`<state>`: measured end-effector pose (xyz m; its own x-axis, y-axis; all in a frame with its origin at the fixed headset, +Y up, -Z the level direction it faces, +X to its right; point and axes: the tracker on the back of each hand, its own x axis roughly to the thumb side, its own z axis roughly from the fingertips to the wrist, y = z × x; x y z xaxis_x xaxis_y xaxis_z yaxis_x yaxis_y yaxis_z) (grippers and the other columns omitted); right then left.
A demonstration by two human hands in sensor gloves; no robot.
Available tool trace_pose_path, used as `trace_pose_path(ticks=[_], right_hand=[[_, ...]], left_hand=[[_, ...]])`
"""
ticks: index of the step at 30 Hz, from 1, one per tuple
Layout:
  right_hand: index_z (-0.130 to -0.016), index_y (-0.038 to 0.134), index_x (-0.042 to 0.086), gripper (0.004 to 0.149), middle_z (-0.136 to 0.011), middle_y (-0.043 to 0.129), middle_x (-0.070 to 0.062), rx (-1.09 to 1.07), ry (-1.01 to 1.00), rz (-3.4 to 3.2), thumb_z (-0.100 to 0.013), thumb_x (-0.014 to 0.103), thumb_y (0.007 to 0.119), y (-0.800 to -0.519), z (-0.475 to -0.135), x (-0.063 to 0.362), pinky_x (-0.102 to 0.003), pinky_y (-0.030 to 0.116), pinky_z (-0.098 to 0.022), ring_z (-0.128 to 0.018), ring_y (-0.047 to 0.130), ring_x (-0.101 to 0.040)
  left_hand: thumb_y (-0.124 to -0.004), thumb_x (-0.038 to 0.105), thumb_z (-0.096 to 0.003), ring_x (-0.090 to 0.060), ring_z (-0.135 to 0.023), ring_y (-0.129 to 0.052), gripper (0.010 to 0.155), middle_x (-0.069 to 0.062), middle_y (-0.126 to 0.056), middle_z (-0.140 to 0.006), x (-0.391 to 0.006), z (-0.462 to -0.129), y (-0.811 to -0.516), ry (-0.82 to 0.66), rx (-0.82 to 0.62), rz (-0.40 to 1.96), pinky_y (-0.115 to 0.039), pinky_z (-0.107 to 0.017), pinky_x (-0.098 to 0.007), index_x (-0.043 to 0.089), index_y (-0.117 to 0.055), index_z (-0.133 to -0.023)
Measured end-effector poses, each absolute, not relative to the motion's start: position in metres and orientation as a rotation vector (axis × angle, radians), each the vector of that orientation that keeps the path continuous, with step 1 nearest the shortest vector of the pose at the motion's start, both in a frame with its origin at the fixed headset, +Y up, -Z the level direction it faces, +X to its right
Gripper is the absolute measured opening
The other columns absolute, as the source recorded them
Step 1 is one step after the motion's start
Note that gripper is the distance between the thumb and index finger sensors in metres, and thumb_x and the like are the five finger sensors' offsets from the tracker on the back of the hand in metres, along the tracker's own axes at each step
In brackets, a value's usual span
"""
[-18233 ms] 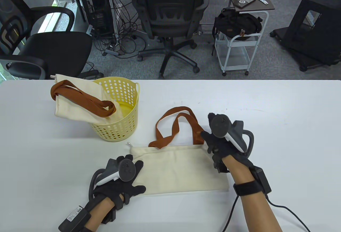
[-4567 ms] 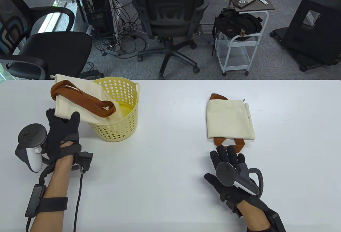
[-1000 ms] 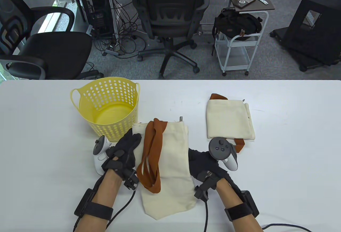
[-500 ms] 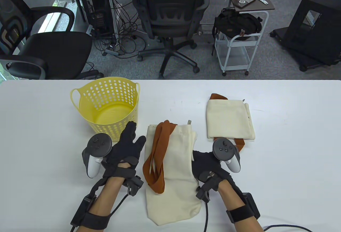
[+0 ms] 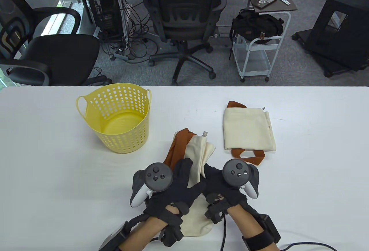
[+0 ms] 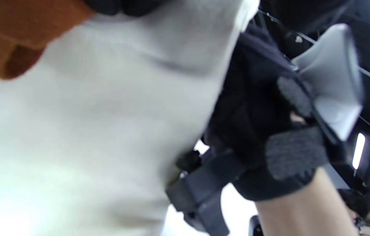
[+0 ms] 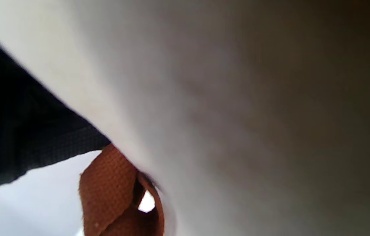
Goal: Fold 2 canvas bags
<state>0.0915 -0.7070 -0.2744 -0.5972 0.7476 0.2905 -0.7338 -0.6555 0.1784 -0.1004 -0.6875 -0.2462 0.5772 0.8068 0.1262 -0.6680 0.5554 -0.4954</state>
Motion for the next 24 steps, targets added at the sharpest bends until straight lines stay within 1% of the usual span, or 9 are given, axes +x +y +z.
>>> trace_pose_path(ticks=[3,7,9,12,14,16,20,22,24], right_hand=[[-0.102,0.056,0.016,0.058,-0.092,0.085,-0.011,0.436,0.037,2.336,-0.050,0.032,0.075,-0.704,-0.269,0.081,-0.027,0.095,-0.021,-0.055,0.109,-0.024],[-0.100,0.055,0.008,0.060,-0.091,0.082,-0.018,0.451,0.050,2.347,-0.049,0.030,0.075,-0.702,-0.265,0.069,-0.027,0.097,-0.022,-0.056,0.109,-0.027],[-0.100,0.054,0.008,0.060,-0.091,0.081,-0.019,0.471,0.056,2.325,-0.048,0.030,0.076,-0.702,-0.265,0.068,-0.027,0.097,-0.023,-0.056,0.109,-0.028],[-0.100,0.055,0.008,0.060,-0.092,0.080,-0.019,0.463,0.117,2.286,-0.048,0.030,0.076,-0.707,-0.267,0.070,-0.027,0.097,-0.024,-0.057,0.108,-0.029],[-0.101,0.055,0.010,0.059,-0.092,0.080,-0.018,0.461,0.167,2.240,-0.049,0.029,0.076,-0.712,-0.271,0.073,-0.028,0.096,-0.025,-0.058,0.108,-0.029],[-0.101,0.055,0.012,0.058,-0.093,0.081,-0.016,0.471,0.207,2.194,-0.049,0.030,0.075,-0.716,-0.276,0.078,-0.028,0.096,-0.026,-0.058,0.107,-0.028],[-0.101,0.059,0.016,0.056,-0.092,0.085,-0.012,0.453,0.305,2.108,-0.049,0.030,0.075,-0.724,-0.284,0.091,-0.031,0.094,-0.029,-0.060,0.107,-0.028],[-0.100,0.065,0.019,0.053,-0.085,0.092,-0.010,0.389,0.311,2.118,-0.049,0.030,0.077,-0.727,-0.288,0.104,-0.031,0.094,-0.028,-0.052,0.109,-0.025],[-0.099,0.067,0.020,0.052,-0.084,0.094,-0.009,0.319,0.301,2.163,-0.048,0.030,0.077,-0.728,-0.292,0.119,-0.030,0.093,-0.027,-0.051,0.109,-0.024]], left_hand=[[-0.071,0.064,-0.0440,-0.048,-0.102,-0.043,0.097,-0.020,-0.013,-0.110,-0.105,-0.250,-0.698,-0.341,-0.439,0.964,-0.047,-0.075,-0.059,0.011,-0.015,-0.104],[-0.071,0.060,-0.0450,-0.046,-0.098,-0.052,0.091,-0.019,-0.024,-0.109,-0.113,-0.254,-0.703,-0.278,-0.348,0.947,-0.054,-0.074,-0.057,0.013,-0.021,-0.105],[-0.071,0.052,-0.0474,-0.044,-0.094,-0.063,0.080,-0.018,-0.035,-0.108,-0.119,-0.256,-0.704,-0.244,-0.307,0.952,-0.062,-0.072,-0.055,0.014,-0.030,-0.105],[-0.078,0.045,-0.0469,-0.047,-0.088,-0.073,0.076,-0.022,-0.047,-0.105,-0.124,-0.258,-0.701,-0.241,-0.291,0.961,-0.071,-0.066,-0.056,0.011,-0.040,-0.104],[-0.077,0.040,-0.0474,-0.045,-0.085,-0.081,0.070,-0.023,-0.054,-0.102,-0.126,-0.259,-0.701,-0.243,-0.258,0.905,-0.077,-0.063,-0.054,0.010,-0.046,-0.103],[-0.077,0.032,-0.0475,-0.040,-0.078,-0.092,0.061,-0.021,-0.067,-0.098,-0.133,-0.262,-0.701,-0.225,-0.176,0.877,-0.086,-0.057,-0.050,0.011,-0.056,-0.100],[-0.078,0.029,-0.0470,-0.035,-0.064,-0.105,0.051,-0.019,-0.083,-0.088,-0.151,-0.271,-0.703,-0.185,-0.263,1.000,-0.093,-0.047,-0.047,0.010,-0.070,-0.094],[-0.078,0.031,-0.0471,-0.034,-0.060,-0.107,0.049,-0.017,-0.088,-0.084,-0.166,-0.276,-0.705,-0.161,-0.282,1.041,-0.093,-0.044,-0.047,0.011,-0.073,-0.092],[-0.078,0.032,-0.0470,-0.033,-0.059,-0.106,0.049,-0.015,-0.089,-0.083,-0.186,-0.282,-0.706,-0.123,-0.306,1.038,-0.092,-0.044,-0.047,0.012,-0.074,-0.091]])
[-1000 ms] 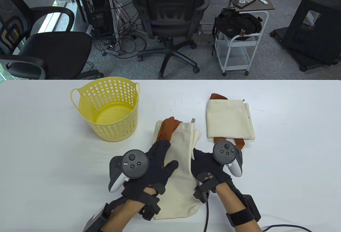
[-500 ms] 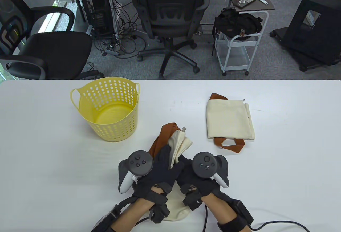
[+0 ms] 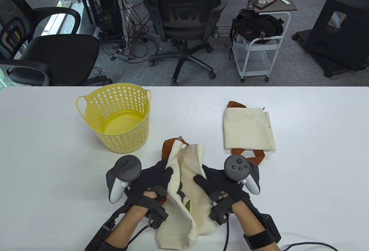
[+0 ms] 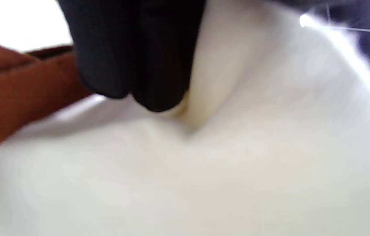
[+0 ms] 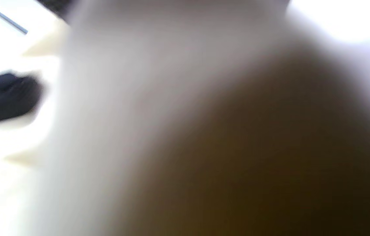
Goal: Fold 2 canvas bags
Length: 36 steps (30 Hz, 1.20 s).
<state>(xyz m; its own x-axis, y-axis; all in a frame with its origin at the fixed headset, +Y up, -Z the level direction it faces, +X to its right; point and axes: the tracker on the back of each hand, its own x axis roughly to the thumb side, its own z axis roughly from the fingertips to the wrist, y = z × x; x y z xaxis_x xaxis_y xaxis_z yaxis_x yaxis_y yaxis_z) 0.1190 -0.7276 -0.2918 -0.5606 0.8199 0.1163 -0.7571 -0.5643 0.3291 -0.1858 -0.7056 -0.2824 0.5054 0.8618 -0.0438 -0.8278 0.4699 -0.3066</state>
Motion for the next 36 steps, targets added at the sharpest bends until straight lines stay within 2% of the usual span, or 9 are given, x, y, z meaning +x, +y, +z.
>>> trace_pose_path(ticks=[3,5,9,13,20,23,30,36], right_hand=[[-0.098,0.070,0.023,0.051,-0.081,0.096,-0.008,0.229,0.315,2.168,-0.048,0.031,0.079,-0.732,-0.297,0.140,-0.030,0.093,-0.026,-0.050,0.109,-0.024],[-0.096,0.074,0.025,0.049,-0.079,0.098,-0.007,0.173,0.325,2.184,-0.048,0.031,0.081,-0.736,-0.300,0.153,-0.031,0.093,-0.026,-0.049,0.110,-0.023],[-0.094,0.078,0.026,0.047,-0.078,0.100,-0.006,0.030,0.351,2.269,-0.047,0.031,0.084,-0.745,-0.304,0.173,-0.032,0.091,-0.029,-0.052,0.108,-0.024],[-0.093,0.080,0.025,0.047,-0.076,0.101,-0.007,-0.082,0.351,2.378,-0.046,0.031,0.085,-0.751,-0.306,0.181,-0.034,0.090,-0.030,-0.051,0.107,-0.025],[-0.092,0.080,0.024,0.049,-0.072,0.103,-0.004,-0.166,0.322,2.770,-0.044,0.035,0.088,-0.753,-0.305,0.167,-0.034,0.090,-0.031,-0.050,0.107,-0.022],[-0.092,0.080,0.023,0.051,-0.071,0.102,-0.004,-0.184,0.271,2.906,-0.043,0.036,0.089,-0.752,-0.302,0.156,-0.034,0.089,-0.030,-0.048,0.106,-0.022],[-0.092,0.079,0.023,0.054,-0.066,0.102,-0.002,-0.186,0.131,3.241,-0.042,0.042,0.088,-0.753,-0.297,0.129,-0.032,0.088,-0.027,-0.038,0.104,-0.018],[-0.097,0.073,0.023,0.062,-0.073,0.098,-0.003,-0.235,0.186,3.414,-0.043,0.052,0.083,-0.757,-0.295,0.121,-0.034,0.087,-0.031,-0.044,0.103,-0.020]], left_hand=[[-0.077,0.032,-0.0475,-0.032,-0.057,-0.105,0.048,-0.013,-0.090,-0.082,-0.207,-0.292,-0.705,-0.112,-0.379,0.996,-0.090,-0.045,-0.047,0.014,-0.074,-0.092],[-0.077,0.033,-0.0477,-0.029,-0.055,-0.106,0.048,-0.011,-0.091,-0.080,-0.220,-0.297,-0.705,-0.134,-0.456,0.861,-0.091,-0.045,-0.046,0.015,-0.074,-0.092],[-0.078,0.031,-0.0469,-0.026,-0.053,-0.106,0.048,-0.009,-0.092,-0.078,-0.234,-0.304,-0.711,-0.061,-0.464,0.589,-0.091,-0.044,-0.045,0.016,-0.075,-0.092],[-0.080,0.030,-0.0459,-0.025,-0.052,-0.106,0.048,-0.008,-0.093,-0.077,-0.239,-0.310,-0.727,0.006,-0.520,0.438,-0.091,-0.044,-0.045,0.016,-0.075,-0.092],[-0.083,0.032,-0.0439,-0.022,-0.045,-0.106,0.049,-0.007,-0.095,-0.073,-0.241,-0.315,-0.740,0.080,-0.532,0.313,-0.092,-0.040,-0.043,0.016,-0.077,-0.090],[-0.084,0.033,-0.0434,-0.022,-0.045,-0.107,0.050,-0.006,-0.096,-0.073,-0.238,-0.315,-0.740,0.097,-0.478,0.245,-0.092,-0.039,-0.042,0.016,-0.078,-0.090],[-0.086,0.036,-0.0420,-0.021,-0.045,-0.106,0.053,-0.005,-0.096,-0.072,-0.233,-0.315,-0.746,0.120,-0.439,0.100,-0.092,-0.040,-0.043,0.016,-0.077,-0.090],[-0.086,0.042,-0.0409,-0.021,-0.048,-0.105,0.057,-0.004,-0.096,-0.072,-0.223,-0.319,-0.762,0.156,-0.409,-0.113,-0.091,-0.042,-0.043,0.017,-0.077,-0.091]])
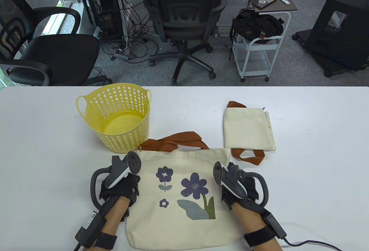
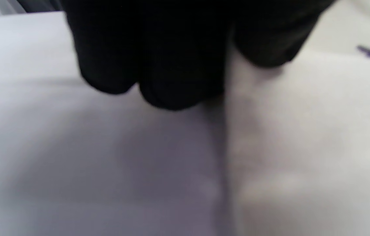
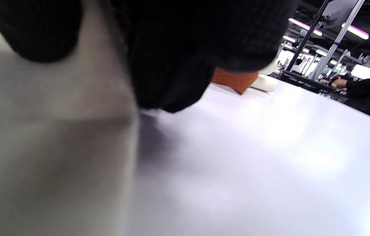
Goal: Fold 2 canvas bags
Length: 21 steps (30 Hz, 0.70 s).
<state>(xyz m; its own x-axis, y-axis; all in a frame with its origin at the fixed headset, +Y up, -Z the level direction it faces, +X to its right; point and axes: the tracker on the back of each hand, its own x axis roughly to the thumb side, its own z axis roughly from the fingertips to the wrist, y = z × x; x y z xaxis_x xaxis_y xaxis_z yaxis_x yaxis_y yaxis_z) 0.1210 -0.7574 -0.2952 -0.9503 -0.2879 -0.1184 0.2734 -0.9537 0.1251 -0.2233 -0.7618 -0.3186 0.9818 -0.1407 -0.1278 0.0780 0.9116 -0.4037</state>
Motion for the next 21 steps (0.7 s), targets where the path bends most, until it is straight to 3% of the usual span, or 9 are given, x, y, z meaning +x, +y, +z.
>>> trace_pose_path(ticks=[5,9,12,15,18,21], right_hand=[[-0.104,0.059,0.026,0.068,-0.103,0.076,-0.008,0.207,-0.197,-2.739,-0.046,0.058,0.073,-0.762,-0.293,0.121,-0.043,0.082,-0.052,-0.079,0.092,-0.031],[-0.105,0.057,0.027,0.069,-0.111,0.062,-0.011,0.238,-0.268,-2.789,-0.046,0.059,0.071,-0.763,-0.293,0.130,-0.048,0.077,-0.059,-0.090,0.082,-0.037],[-0.105,0.057,0.026,0.069,-0.111,0.061,-0.012,0.242,-0.331,-2.830,-0.046,0.060,0.069,-0.765,-0.294,0.138,-0.048,0.077,-0.059,-0.090,0.081,-0.037],[-0.105,0.057,0.025,0.069,-0.111,0.061,-0.012,0.249,-0.374,-2.862,-0.046,0.060,0.068,-0.768,-0.297,0.141,-0.048,0.076,-0.060,-0.091,0.080,-0.038],[-0.105,0.057,0.025,0.069,-0.111,0.061,-0.012,0.246,-0.370,-2.855,-0.046,0.059,0.068,-0.771,-0.298,0.139,-0.049,0.076,-0.060,-0.091,0.079,-0.038],[-0.105,0.057,0.024,0.069,-0.111,0.061,-0.012,0.248,-0.372,-2.845,-0.047,0.059,0.068,-0.773,-0.299,0.138,-0.048,0.076,-0.060,-0.091,0.079,-0.038]], left_hand=[[-0.083,0.051,-0.0408,-0.024,-0.056,-0.102,0.064,-0.004,-0.092,-0.077,-0.215,-0.318,-0.766,0.188,-0.373,-0.239,-0.088,-0.048,-0.046,0.019,-0.072,-0.095],[-0.075,0.058,-0.0409,-0.031,-0.070,-0.096,0.070,-0.008,-0.083,-0.089,-0.210,-0.316,-0.773,0.209,-0.340,-0.367,-0.081,-0.057,-0.050,0.021,-0.065,-0.099],[-0.073,0.059,-0.0409,-0.036,-0.083,-0.089,0.072,-0.008,-0.074,-0.101,-0.210,-0.308,-0.762,0.185,-0.335,-0.431,-0.076,-0.063,-0.053,0.022,-0.060,-0.101],[-0.074,0.057,-0.0409,-0.036,-0.084,-0.090,0.067,-0.007,-0.077,-0.099,-0.217,-0.290,-0.749,0.075,-0.222,-0.395,-0.076,-0.063,-0.053,0.024,-0.067,-0.099],[-0.073,0.058,-0.0406,-0.036,-0.091,-0.084,0.070,-0.006,-0.070,-0.104,-0.226,-0.267,-0.740,-0.048,-0.185,-0.309,-0.072,-0.067,-0.054,0.026,-0.060,-0.101],[-0.073,0.058,-0.0407,-0.039,-0.107,-0.055,0.076,-0.006,-0.044,-0.114,-0.230,-0.252,-0.743,-0.312,-0.306,-0.109,-0.052,-0.076,-0.061,0.029,-0.046,-0.106]])
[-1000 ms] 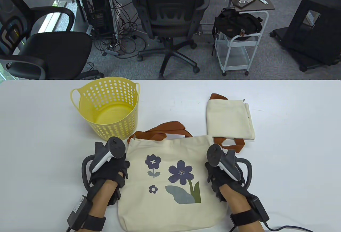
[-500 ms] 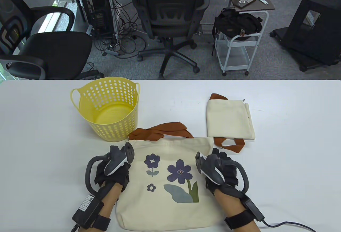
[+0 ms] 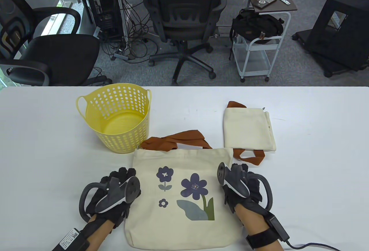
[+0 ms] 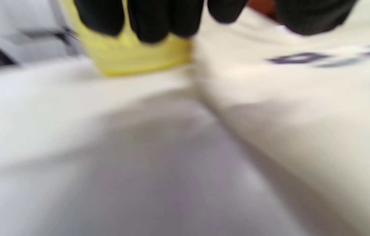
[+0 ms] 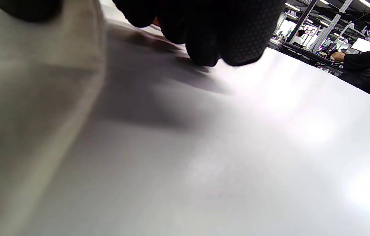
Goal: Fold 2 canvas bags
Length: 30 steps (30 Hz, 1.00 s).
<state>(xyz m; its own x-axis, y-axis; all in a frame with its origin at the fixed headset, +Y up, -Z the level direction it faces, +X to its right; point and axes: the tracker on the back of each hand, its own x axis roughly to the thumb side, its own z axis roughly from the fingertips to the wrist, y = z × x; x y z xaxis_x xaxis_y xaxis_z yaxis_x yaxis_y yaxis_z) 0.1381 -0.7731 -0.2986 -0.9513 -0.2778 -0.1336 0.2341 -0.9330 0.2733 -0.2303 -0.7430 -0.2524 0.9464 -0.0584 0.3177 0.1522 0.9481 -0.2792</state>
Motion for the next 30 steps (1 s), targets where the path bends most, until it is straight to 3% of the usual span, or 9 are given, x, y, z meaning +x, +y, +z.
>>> trace_pose_path(ticks=[4,8,10,15,21,24,30], right_hand=[[-0.105,0.057,0.024,0.069,-0.111,0.061,-0.013,0.259,-0.377,-2.844,-0.046,0.060,0.067,-0.775,-0.300,0.141,-0.049,0.076,-0.060,-0.091,0.079,-0.038],[-0.105,0.057,0.024,0.069,-0.110,0.061,-0.013,0.264,-0.375,-2.851,-0.046,0.060,0.067,-0.778,-0.301,0.144,-0.049,0.076,-0.060,-0.091,0.079,-0.038],[-0.105,0.057,0.023,0.070,-0.110,0.061,-0.013,0.266,-0.374,-2.852,-0.046,0.060,0.067,-0.780,-0.302,0.144,-0.048,0.076,-0.060,-0.091,0.079,-0.038],[-0.107,0.045,0.018,0.078,-0.113,0.050,-0.017,0.295,-0.415,-2.849,-0.046,0.061,0.067,-0.780,-0.305,0.148,-0.051,0.072,-0.064,-0.096,0.072,-0.039],[-0.108,0.041,0.019,0.081,-0.115,0.044,-0.016,0.311,-0.177,-2.854,-0.045,0.060,0.070,-0.752,-0.301,0.137,-0.054,0.067,-0.068,-0.100,0.065,-0.041],[-0.109,0.040,0.023,0.081,-0.117,0.040,-0.013,0.190,-0.024,-2.927,-0.045,0.059,0.073,-0.738,-0.306,0.117,-0.056,0.063,-0.071,-0.104,0.058,-0.041],[-0.109,0.040,0.027,0.081,-0.118,0.036,-0.009,-0.071,0.045,-2.931,-0.044,0.055,0.080,-0.732,-0.342,0.063,-0.056,0.055,-0.076,-0.108,0.046,-0.039]], left_hand=[[-0.074,0.063,-0.0373,-0.041,-0.111,-0.018,0.088,-0.004,-0.016,-0.116,-0.226,-0.239,-0.757,-0.457,-0.554,-0.023,-0.032,-0.078,-0.065,0.031,-0.030,-0.107],[-0.073,0.065,-0.0361,-0.040,-0.109,-0.006,0.094,-0.003,-0.005,-0.114,-0.227,-0.236,-0.780,-0.467,-0.673,-0.051,-0.027,-0.079,-0.065,0.032,-0.021,-0.107],[-0.072,0.064,-0.0378,-0.035,-0.104,0.009,0.095,0.001,0.009,-0.109,-0.229,-0.237,-0.790,-0.449,-0.786,-0.049,-0.011,-0.076,-0.063,0.035,-0.010,-0.104],[-0.071,0.063,-0.0389,-0.037,-0.104,0.010,0.095,-0.001,0.010,-0.109,-0.224,-0.234,-0.791,-0.439,-0.751,-0.071,-0.011,-0.076,-0.064,0.034,-0.008,-0.104],[-0.072,0.062,-0.0392,-0.037,-0.104,0.010,0.095,-0.001,0.009,-0.109,-0.224,-0.233,-0.792,-0.435,-0.751,-0.050,-0.010,-0.076,-0.065,0.033,-0.009,-0.104],[-0.073,0.061,-0.0391,-0.037,-0.104,0.010,0.095,-0.001,0.009,-0.109,-0.224,-0.234,-0.794,-0.431,-0.751,-0.044,-0.010,-0.076,-0.065,0.034,-0.009,-0.104],[-0.073,0.062,-0.0386,-0.036,-0.104,0.009,0.095,0.001,0.008,-0.109,-0.225,-0.235,-0.794,-0.410,-0.753,-0.045,-0.011,-0.076,-0.064,0.035,-0.010,-0.104]])
